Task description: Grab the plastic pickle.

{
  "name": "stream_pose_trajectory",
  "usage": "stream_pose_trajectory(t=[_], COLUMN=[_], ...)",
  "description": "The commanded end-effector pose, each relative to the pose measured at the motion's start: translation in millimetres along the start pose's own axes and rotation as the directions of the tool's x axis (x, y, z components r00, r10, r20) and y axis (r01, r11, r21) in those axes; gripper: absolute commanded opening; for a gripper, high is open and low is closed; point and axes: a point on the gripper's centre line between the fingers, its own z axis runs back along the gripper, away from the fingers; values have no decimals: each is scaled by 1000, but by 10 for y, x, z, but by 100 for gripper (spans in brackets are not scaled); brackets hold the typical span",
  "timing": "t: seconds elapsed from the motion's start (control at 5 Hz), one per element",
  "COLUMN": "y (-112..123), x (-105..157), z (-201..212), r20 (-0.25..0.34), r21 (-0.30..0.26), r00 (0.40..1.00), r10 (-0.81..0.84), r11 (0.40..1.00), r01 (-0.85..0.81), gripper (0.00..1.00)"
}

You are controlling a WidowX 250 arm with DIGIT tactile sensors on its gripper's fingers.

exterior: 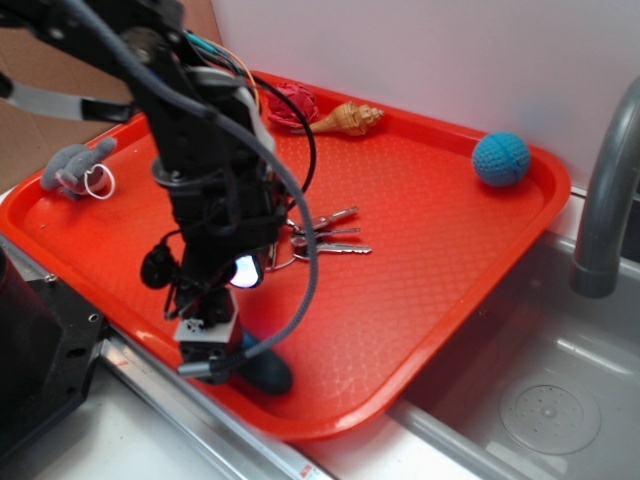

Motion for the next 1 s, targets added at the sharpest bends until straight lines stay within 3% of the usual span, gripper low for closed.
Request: stream_pose_trajectory(t=[0.0, 0.2, 0.4, 0.6, 0.8], y=[-94, -109, -152, -204, -220], x=[-25, -32, 122, 239, 246], z=[-61, -92, -219, -274, -254], r20=[47, 70, 53, -10, -6], r21=[33, 49, 87, 39, 2], r00=[994, 989, 954, 934, 942], r10=[-98, -133, -294, -358, -335], r11=[995, 990, 954, 933, 942], r01=[97, 130, 289, 358, 335], gripper=[100, 100, 100, 100, 0])
